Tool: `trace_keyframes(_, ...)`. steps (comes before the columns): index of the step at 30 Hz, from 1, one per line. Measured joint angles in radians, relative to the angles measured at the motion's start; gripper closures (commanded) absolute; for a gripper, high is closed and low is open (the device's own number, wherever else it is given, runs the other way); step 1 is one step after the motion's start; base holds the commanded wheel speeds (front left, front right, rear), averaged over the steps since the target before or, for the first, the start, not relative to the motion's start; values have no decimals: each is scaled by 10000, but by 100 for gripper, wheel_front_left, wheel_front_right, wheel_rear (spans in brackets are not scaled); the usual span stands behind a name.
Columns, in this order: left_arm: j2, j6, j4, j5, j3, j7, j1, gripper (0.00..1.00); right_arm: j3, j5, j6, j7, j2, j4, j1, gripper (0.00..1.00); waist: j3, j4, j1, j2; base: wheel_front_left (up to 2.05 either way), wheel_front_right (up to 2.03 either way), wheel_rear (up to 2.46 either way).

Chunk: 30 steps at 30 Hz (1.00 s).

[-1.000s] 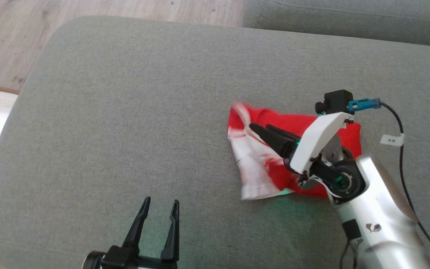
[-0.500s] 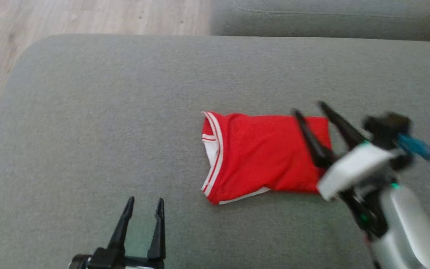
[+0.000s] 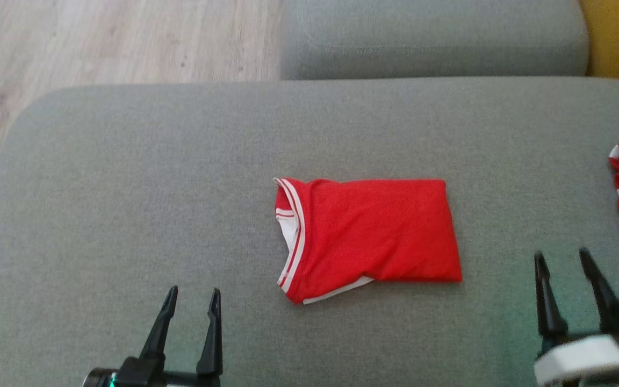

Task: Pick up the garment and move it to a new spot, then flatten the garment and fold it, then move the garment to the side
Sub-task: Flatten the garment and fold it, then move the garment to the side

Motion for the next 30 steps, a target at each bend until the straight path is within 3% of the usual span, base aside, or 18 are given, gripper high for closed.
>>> trace_keyframes(13, -2, -157, 489, 259, 654, 0, 472, 0, -318, -374, 0, -757, 560, 1582, 694, 0, -636, 127, -1, 0, 0, 0, 0)
trace_keyframes(24, -2, -161, 642, 259, 853, 2, 578, 0, -50, -357, 0, -767, 644, 1791, 662, 0, -697, 433, 0, 0, 0, 0, 0)
trace_keyframes(30, -2, -159, 640, 257, 851, 2, 578, 0, 245, 1269, 0, -242, 736, 1569, 334, 0, -631, 516, 1, 0, 0, 0, 0)
